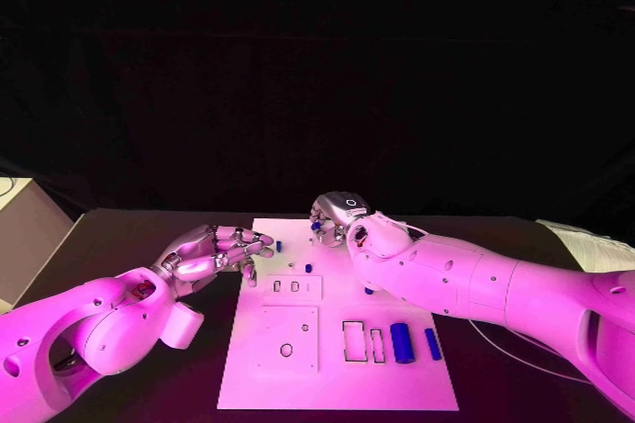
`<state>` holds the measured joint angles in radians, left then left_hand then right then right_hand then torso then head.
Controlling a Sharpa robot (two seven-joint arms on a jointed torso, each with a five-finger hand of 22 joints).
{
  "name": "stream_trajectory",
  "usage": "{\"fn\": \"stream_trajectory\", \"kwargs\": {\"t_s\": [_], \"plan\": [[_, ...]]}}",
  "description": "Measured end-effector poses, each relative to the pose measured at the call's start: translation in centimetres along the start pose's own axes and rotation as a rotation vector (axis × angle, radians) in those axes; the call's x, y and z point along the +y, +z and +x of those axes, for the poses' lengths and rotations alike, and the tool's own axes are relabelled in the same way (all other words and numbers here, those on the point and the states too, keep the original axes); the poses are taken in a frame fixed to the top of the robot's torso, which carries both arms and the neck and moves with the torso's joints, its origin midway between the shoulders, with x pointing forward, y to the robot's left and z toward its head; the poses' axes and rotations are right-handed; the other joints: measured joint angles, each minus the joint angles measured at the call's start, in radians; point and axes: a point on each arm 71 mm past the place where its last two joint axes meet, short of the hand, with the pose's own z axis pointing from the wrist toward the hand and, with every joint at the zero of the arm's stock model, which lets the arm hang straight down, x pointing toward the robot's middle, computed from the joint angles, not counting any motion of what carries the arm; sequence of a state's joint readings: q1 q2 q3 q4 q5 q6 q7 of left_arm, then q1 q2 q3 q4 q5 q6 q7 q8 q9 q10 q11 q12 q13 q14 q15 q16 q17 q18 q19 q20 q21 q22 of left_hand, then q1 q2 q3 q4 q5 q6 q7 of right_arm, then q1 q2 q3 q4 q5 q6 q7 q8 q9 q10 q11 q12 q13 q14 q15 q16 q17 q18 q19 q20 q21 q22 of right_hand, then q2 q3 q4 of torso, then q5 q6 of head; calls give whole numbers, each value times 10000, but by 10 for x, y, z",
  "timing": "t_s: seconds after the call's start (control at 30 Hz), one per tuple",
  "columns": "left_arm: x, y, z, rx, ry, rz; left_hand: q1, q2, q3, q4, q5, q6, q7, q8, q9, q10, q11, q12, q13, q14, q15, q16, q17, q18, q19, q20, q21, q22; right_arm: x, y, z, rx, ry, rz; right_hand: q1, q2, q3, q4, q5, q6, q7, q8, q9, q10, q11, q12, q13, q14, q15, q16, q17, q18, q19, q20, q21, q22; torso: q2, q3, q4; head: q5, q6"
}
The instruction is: Assemble the parts on the task board
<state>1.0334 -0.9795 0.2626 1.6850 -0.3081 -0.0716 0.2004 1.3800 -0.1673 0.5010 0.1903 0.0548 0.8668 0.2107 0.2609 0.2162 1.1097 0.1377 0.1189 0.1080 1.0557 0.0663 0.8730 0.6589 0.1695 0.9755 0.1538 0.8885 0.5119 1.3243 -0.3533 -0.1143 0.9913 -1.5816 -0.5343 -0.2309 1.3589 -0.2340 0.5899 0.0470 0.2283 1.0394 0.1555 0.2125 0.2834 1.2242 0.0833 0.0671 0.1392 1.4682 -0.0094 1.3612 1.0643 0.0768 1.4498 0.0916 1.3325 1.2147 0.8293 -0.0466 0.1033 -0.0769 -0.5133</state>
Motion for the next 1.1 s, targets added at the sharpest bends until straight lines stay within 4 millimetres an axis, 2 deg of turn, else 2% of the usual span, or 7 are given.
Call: {"fn": "stream_trajectory", "kwargs": {"t_s": [0.17, 0.43, 0.5, 0.57, 0.83, 0.93, 1.1], "plan": [[0, 1, 0, 20, -1, -15, 0, 0, 0, 0, 0, 0, 0, 0, 0, 0, 0, 0, -1, 0, 0, 0, 0, 0, 0, 0, 0, -1, 0, 1, 0, 30, 15, -1, -7, -7, 28, -24, 0, -59, 40, -42, 27, -103, 35, 0, 27, -35, 35, 0, -62, 0, -19, 19, -46, -39, 7, -5, -4, 2, 12], [1, 1, 1, 58, -5, -30, 0, 0, 0, 0, 0, 0, 0, 0, 0, 0, 0, 0, -1, 0, 0, 0, 1, 0, 0, 0, 0, -1, -1, 1, 3, 230, 65, -16, -273, -271, 60, 20, -5, -585, 165, -238, 134, -1057, 230, -32, -172, -52, 205, -52, -357, 1, -345, 196, -613, -722, 12, -12, -2, 1, 28], [1, 1, 1, 64, -4, -34, 0, 0, 0, 0, 0, 0, 0, 0, 7, 0, 0, 0, -2, 0, 0, 0, 1, -1, 0, 0, 0, -2, -1, 1, 3, 277, 86, -39, -296, -295, -270, 51, -104, -876, 206, -386, 160, -1597, 308, -25, -314, -16, 271, -117, -562, 1, -499, 281, -963, -1160, 12, -13, -1, 0, 29], [1, 1, 1, 65, -3, -39, 0, 0, 0, 0, 0, -37, -37, 0, 9, 0, 0, 37, 5, 0, 0, 0, -11, 0, -40, 40, 41, 3, -1, 1, 3, 299, 106, -56, -262, -260, -740, 51, -250, -1046, 200, -503, 194, -1952, 336, -25, -413, -53, 309, -117, -671, 160, -537, 320, -1190, -1421, 14, -13, -1, 6, 29], [1, 1, -1, 8, 18, -76, 0, 0, 0, 0, 0, -37, -37, 0, 8, 0, 0, 38, 7, 0, 0, 0, -14, -1, -39, 39, 41, 11, -6, -9, 0, 341, 313, -193, 647, 228, -2783, 425, -251, -1254, 155, -737, 300, -2711, 362, 181, -686, -53, 308, -117, -900, 161, -591, 266, -1599, -1819, 20, -12, -16, 36, 44], [2, 0, -2, -18, 28, -90, 0, 0, 0, 0, 0, -37, -37, 0, 8, 0, 0, 38, 7, 0, 0, 0, -14, 0, -39, 39, 41, 11, -11, -16, -4, 312, 424, -219, 825, 295, -3060, 600, -251, -1255, 155, -796, 323, -2726, 376, 285, -690, -53, 308, -117, -930, 160, -590, 266, -1628, -1819, 19, 2, -41, 49, 39], [2, -1, -6, -95, 58, -123, 0, 0, 0, 0, 0, -37, -36, 0, 7, 0, 0, 38, 6, 0, 0, 0, -14, 0, -38, 39, 40, 10, -28, -28, -19, 119, 641, -90, 890, 312, -3129, 880, -251, -1249, 157, -796, 380, -2182, 232, 825, -553, -54, 308, 22, -682, 160, -521, 203, -1533, -1594, -7, 31, -115, 61, 65]]}}
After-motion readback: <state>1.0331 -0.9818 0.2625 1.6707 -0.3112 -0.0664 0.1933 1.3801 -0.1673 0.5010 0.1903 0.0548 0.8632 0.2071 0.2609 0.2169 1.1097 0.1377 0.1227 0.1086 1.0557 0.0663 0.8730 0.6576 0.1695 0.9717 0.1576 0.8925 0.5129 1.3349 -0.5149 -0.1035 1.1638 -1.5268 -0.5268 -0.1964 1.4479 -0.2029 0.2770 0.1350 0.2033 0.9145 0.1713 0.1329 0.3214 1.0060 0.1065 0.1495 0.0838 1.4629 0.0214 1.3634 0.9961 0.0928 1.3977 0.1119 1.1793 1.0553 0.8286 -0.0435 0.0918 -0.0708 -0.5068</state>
